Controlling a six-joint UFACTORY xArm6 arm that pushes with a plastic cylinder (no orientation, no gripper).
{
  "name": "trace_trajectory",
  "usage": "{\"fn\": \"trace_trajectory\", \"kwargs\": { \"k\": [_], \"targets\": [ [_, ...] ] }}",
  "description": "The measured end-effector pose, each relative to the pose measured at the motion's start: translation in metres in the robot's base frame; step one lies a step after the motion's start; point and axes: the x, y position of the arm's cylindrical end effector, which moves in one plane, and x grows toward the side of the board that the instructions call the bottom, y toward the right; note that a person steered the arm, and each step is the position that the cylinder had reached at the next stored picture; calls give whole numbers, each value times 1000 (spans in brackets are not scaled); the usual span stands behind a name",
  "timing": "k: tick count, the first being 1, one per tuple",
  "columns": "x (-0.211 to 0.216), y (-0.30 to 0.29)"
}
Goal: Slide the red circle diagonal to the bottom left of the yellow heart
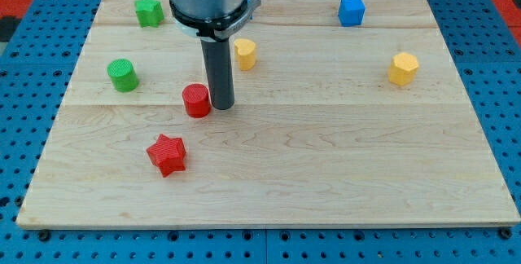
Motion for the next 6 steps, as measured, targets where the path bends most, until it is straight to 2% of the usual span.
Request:
{"fn": "trace_trajectory", "kwargs": {
  "k": [4,6],
  "targets": [
    [1,-5],
    [-2,33]
  ]
}}
